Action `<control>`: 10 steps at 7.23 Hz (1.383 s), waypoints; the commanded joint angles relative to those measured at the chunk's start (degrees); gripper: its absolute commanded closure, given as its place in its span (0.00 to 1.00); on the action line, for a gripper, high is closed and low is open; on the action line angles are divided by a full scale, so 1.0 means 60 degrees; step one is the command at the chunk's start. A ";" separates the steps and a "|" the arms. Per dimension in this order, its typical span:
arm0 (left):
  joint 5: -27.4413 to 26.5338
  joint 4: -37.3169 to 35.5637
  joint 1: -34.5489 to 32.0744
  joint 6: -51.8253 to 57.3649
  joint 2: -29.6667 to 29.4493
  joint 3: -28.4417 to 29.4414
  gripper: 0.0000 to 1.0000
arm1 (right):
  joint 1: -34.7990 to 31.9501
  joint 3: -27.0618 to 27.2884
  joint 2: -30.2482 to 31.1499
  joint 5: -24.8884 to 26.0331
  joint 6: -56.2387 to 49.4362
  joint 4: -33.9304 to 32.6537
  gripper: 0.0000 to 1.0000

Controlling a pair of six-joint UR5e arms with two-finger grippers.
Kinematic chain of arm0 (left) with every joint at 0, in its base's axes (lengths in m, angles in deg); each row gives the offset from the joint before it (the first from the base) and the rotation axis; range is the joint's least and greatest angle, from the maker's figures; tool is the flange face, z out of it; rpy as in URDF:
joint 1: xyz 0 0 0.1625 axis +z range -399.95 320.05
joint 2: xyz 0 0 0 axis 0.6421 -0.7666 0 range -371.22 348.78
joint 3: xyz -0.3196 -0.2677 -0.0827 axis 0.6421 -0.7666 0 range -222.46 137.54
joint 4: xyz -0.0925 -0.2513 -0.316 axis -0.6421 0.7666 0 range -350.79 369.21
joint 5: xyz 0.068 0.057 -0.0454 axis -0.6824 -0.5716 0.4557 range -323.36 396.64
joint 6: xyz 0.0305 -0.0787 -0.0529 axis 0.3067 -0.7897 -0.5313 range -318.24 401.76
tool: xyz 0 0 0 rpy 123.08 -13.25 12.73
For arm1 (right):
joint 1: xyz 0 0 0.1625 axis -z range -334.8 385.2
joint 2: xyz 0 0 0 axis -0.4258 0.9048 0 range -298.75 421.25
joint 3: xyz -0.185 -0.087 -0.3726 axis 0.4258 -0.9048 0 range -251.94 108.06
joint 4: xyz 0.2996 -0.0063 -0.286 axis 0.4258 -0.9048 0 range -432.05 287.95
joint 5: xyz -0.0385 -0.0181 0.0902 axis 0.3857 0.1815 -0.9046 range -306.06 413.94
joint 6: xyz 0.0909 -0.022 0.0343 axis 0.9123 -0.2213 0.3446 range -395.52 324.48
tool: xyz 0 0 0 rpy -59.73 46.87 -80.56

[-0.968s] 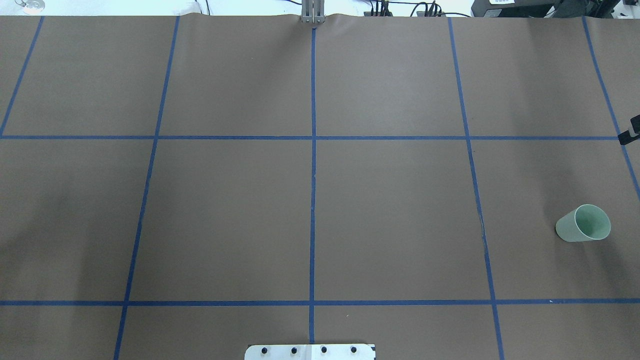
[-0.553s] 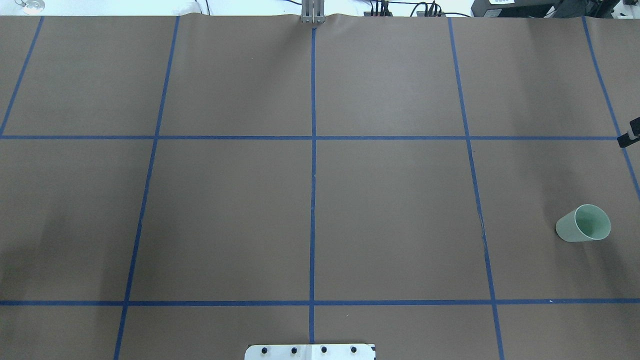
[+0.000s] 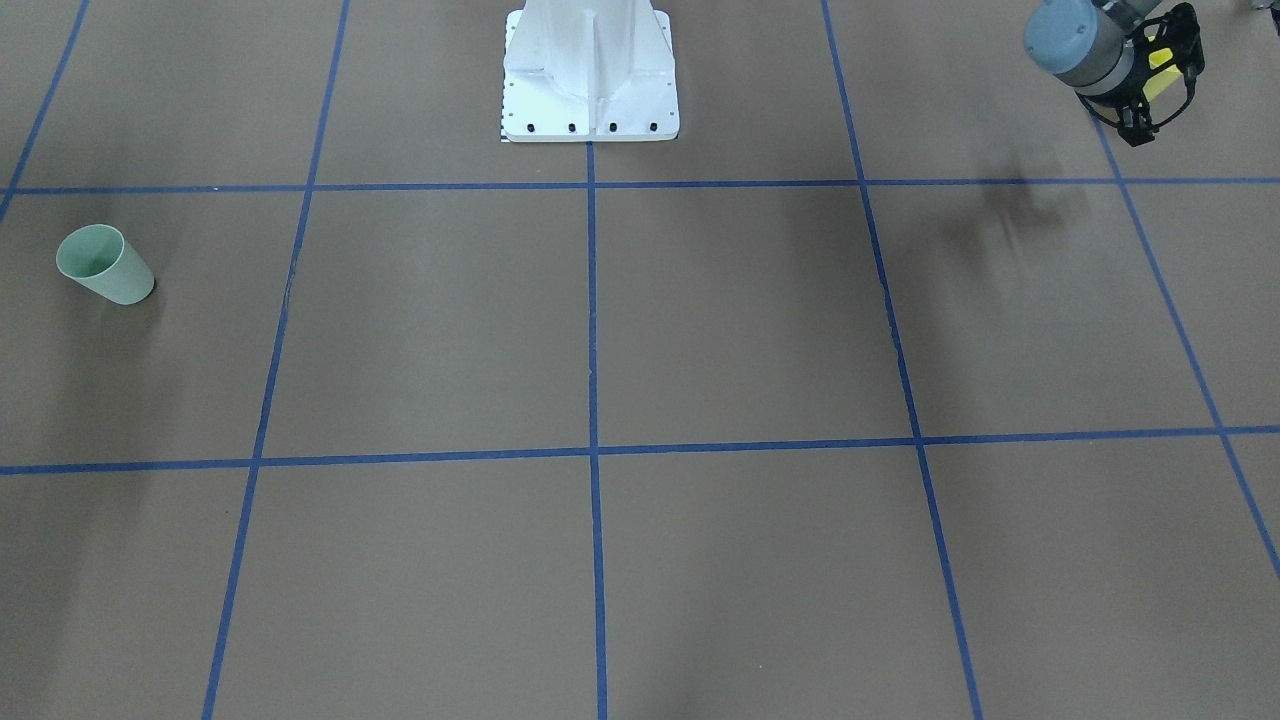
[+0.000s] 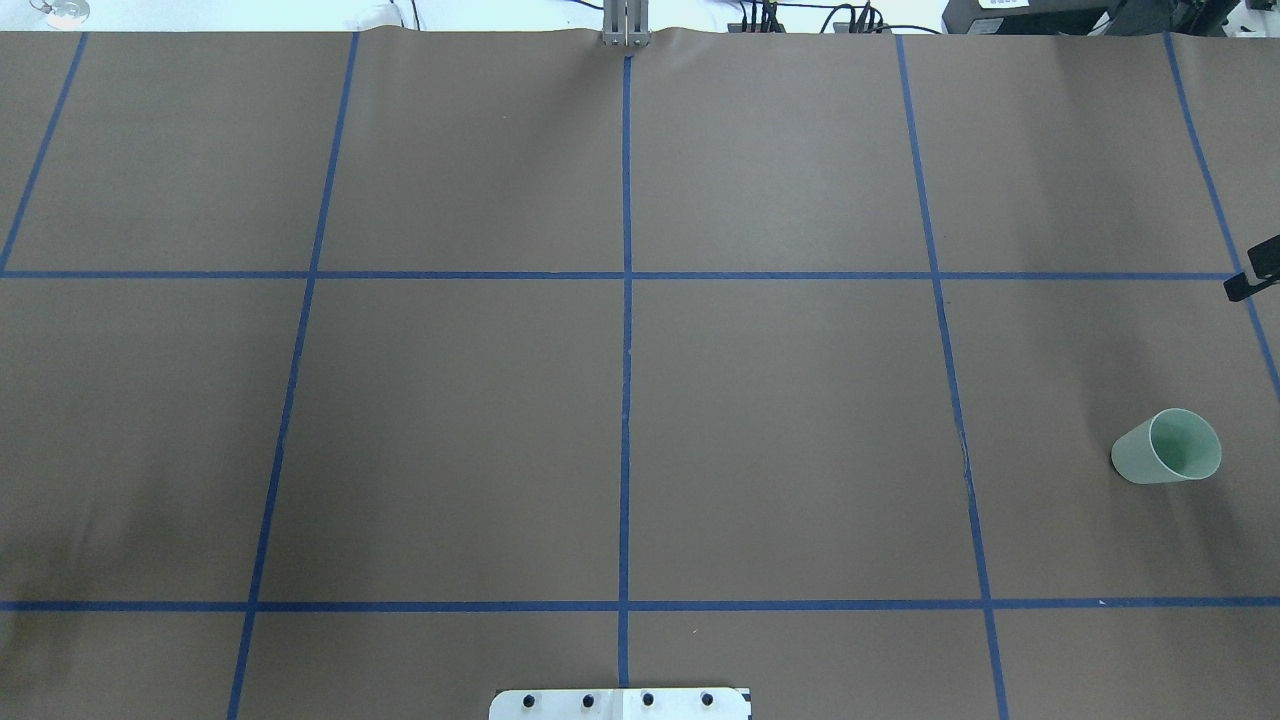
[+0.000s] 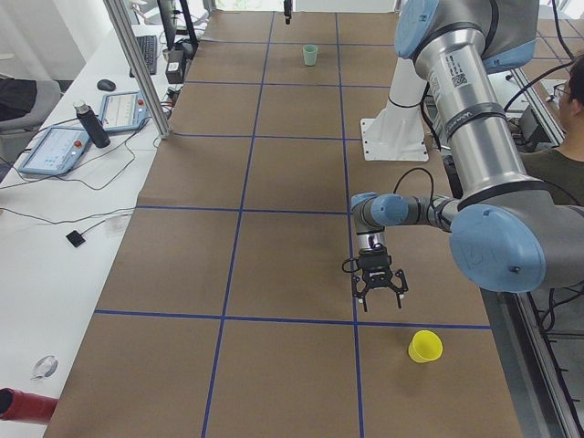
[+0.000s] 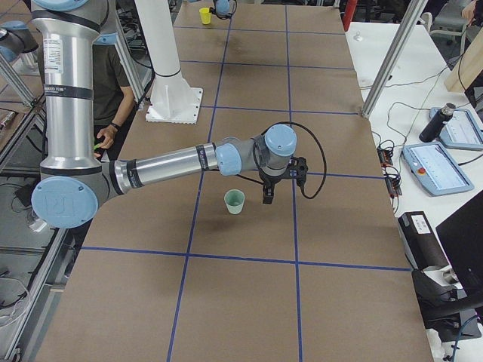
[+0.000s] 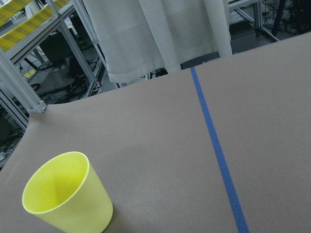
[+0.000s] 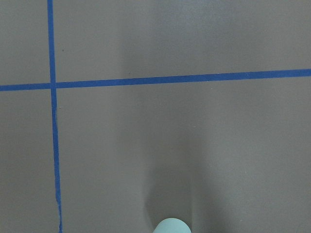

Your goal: Transfer and stack yellow cup on green cup

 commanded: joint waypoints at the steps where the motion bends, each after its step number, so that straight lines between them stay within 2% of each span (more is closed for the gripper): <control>1: 0.0401 -0.0256 0.0947 -0.1728 -0.0064 0.0387 0.01 | 0.0099 0.0001 -0.0058 0.0028 -0.0001 0.0013 0.01; 3: 0.0548 -0.0125 0.1287 -0.2596 -0.0137 0.1146 0.01 | 0.0231 0.0016 -0.0117 0.0101 -0.0015 -0.0001 0.01; 5: 0.0840 0.0224 0.1798 -0.3401 -0.0633 0.1880 0.01 | 0.0377 0.0030 -0.0147 0.0131 -0.0015 0.0014 0.01; 6: 0.1379 0.0372 0.2657 -0.3927 -0.0694 0.1927 0.01 | 0.0378 0.0074 -0.0147 0.0145 -0.0030 0.0014 0.01; 7: 0.1529 0.0388 0.3013 -0.4281 -0.0680 0.1913 0.01 | 0.0378 0.0103 -0.0147 0.0174 -0.0015 -0.0001 0.01; 10: 0.1589 0.0417 0.3032 -0.4299 -0.0476 0.2058 0.02 | 0.0378 0.0060 -0.0103 0.0335 -0.0015 -0.0001 0.01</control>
